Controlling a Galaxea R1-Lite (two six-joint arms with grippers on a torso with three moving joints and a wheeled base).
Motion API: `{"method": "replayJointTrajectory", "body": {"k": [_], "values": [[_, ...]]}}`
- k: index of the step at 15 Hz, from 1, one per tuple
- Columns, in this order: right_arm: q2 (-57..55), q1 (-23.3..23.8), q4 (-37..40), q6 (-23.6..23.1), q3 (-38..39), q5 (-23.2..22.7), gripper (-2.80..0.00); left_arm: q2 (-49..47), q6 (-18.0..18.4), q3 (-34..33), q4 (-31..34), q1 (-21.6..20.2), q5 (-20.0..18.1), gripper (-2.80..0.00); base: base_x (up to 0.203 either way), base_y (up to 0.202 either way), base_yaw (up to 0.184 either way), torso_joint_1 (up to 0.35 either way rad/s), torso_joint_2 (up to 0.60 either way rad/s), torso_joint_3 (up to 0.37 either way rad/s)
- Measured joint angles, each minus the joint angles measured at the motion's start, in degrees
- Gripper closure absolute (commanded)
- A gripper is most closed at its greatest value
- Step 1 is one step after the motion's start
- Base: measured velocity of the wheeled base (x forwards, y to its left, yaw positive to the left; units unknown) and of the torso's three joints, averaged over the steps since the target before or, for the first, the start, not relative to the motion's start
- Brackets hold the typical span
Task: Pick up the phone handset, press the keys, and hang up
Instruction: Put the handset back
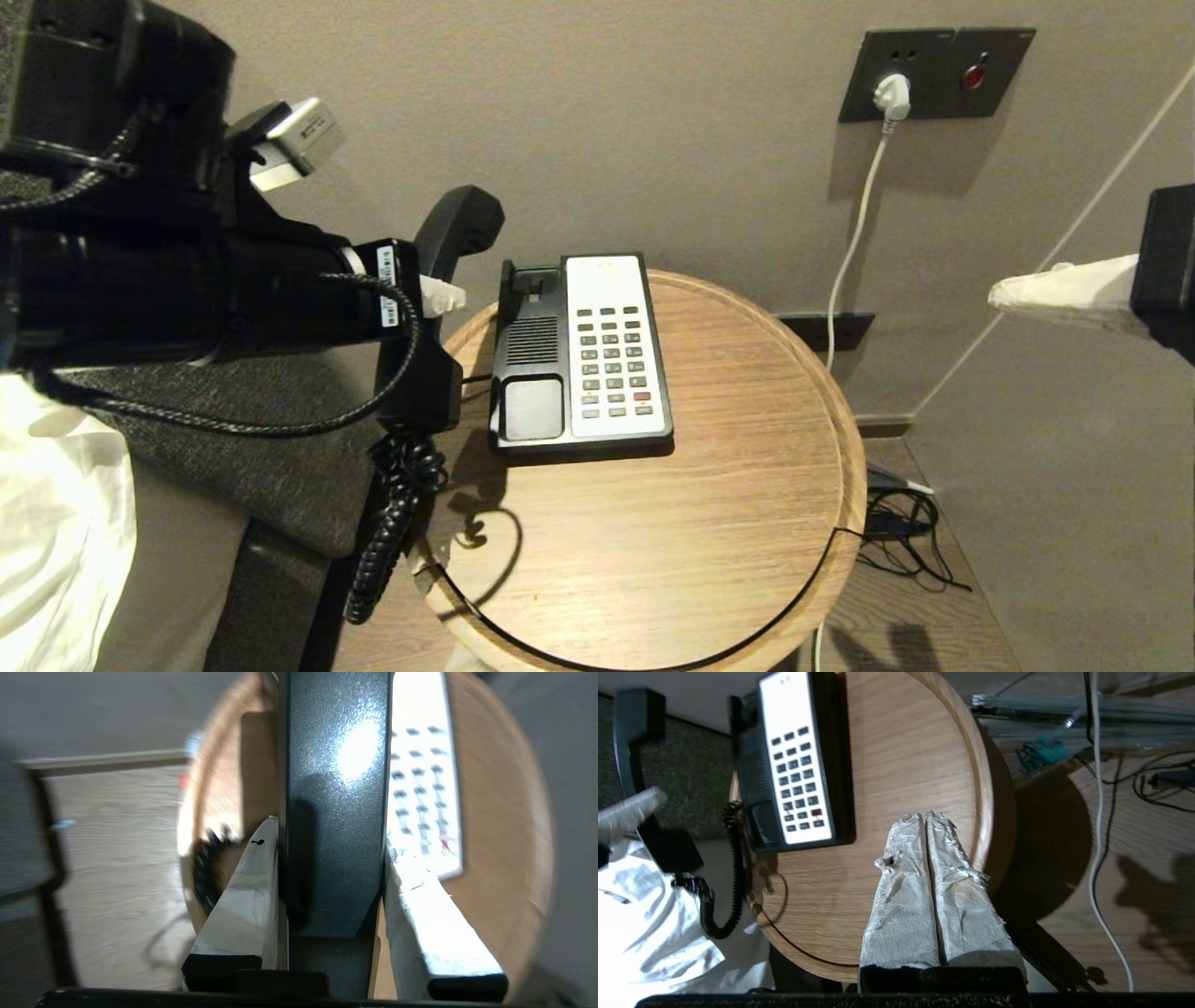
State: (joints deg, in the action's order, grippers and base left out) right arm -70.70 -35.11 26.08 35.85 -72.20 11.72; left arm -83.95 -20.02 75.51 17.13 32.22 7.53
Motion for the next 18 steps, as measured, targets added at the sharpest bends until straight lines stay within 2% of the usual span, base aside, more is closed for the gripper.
{"method": "replayJointTrajectory", "body": {"k": [1,3,7,12,18], "values": [[0.2,0.0,0.0,0.0,0.7,0.0,0.0,-1.6,-1.1,1.4,0.4,0.9,3.0,0.0,0.0,0.0,0.0,0.0,0.0,0.0],[0.6,0.0,-0.4,0.0,2.2,0.2,0.0,-3.9,-4.2,4.7,3.1,2.6,6.2,0.0,0.0,0.0,0.0,0.0,0.0,0.0],[1.2,0.1,-0.6,-0.3,4.5,0.4,0.0,-7.3,-11.2,11.4,10.0,7.3,8.0,0.0,0.0,0.0,0.0,0.0,0.0,0.0],[2.3,0.5,-0.6,-0.2,6.4,0.3,0.0,-10.7,-12.2,12.4,10.1,10.0,13.6,0.0,0.0,0.0,0.0,0.0,0.0,0.0],[3.4,0.6,-0.5,-0.2,7.5,0.1,0.0,-13.0,-11.6,12.3,9.8,10.3,14.0,0.0,0.0,0.0,0.0,0.0,0.0,0.0]]}}
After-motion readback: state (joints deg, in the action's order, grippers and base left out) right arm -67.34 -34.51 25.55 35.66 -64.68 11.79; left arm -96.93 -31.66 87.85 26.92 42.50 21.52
